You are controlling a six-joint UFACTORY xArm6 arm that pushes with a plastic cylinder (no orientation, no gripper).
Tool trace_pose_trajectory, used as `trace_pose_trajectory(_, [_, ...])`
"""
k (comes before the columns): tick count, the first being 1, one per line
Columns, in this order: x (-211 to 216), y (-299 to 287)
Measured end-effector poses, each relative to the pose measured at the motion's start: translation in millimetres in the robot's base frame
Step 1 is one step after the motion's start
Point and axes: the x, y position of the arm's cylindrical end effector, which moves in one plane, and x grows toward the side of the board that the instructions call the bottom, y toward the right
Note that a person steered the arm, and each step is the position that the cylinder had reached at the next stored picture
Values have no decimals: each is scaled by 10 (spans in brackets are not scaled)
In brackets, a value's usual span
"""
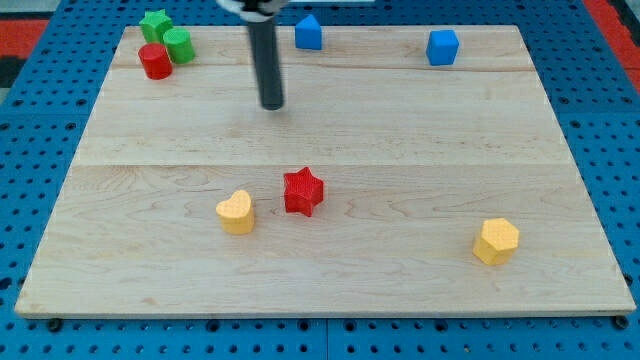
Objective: Push the blue cube close to the blue triangle
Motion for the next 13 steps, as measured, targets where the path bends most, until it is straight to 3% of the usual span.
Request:
trace_pose_trajectory(4, [-619, 2246])
trace_pose_trajectory(6, [-1020, 1857])
trace_pose_trajectory(8, [-1241, 2554])
trace_pose_trajectory(11, [-1428, 1179])
trace_pose_trajectory(13, [-1421, 694])
